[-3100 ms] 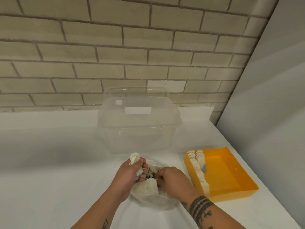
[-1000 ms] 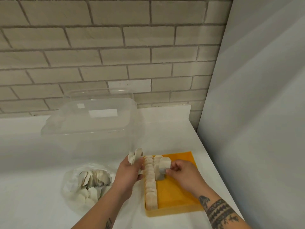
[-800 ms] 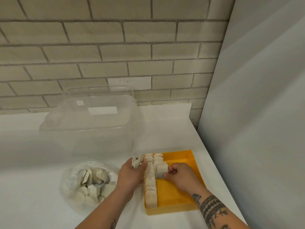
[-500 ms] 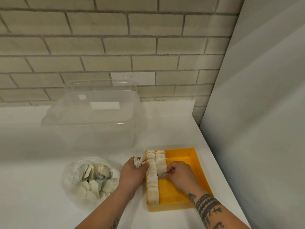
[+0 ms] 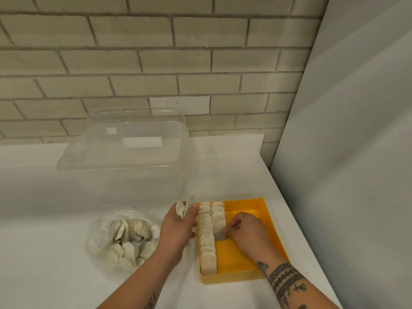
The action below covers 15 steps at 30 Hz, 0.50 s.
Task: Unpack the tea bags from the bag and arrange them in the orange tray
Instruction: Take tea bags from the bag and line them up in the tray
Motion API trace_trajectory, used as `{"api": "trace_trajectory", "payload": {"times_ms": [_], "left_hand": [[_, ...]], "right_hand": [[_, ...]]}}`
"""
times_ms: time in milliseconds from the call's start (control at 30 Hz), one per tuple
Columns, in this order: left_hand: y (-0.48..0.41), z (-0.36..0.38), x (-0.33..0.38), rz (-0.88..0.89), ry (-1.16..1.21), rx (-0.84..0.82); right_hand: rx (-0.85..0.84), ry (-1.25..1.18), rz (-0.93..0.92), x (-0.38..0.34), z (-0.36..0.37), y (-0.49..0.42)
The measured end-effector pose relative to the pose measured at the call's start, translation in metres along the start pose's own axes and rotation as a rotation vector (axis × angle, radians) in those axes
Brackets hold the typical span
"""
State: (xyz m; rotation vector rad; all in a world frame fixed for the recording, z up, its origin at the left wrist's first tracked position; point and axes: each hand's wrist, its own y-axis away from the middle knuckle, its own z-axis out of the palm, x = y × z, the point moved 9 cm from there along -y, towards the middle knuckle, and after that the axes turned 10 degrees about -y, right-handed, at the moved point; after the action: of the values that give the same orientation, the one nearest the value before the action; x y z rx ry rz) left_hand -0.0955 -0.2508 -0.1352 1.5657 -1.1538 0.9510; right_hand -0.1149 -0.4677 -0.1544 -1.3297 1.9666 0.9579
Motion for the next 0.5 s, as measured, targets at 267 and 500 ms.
{"api": "trace_trajectory", "payload": {"times_ms": [267,500], "left_hand": [[0.021,0.030,0.030,0.080,0.192,-0.346],[0.024,0.029,0.030,0.132,0.082,-0.340]], "right_hand": [[-0.091,-0.542,-0.245,-0.080,-0.017,0.026],[-0.024,-0.456,-0.265,-0.082,-0.037,0.027]]}}
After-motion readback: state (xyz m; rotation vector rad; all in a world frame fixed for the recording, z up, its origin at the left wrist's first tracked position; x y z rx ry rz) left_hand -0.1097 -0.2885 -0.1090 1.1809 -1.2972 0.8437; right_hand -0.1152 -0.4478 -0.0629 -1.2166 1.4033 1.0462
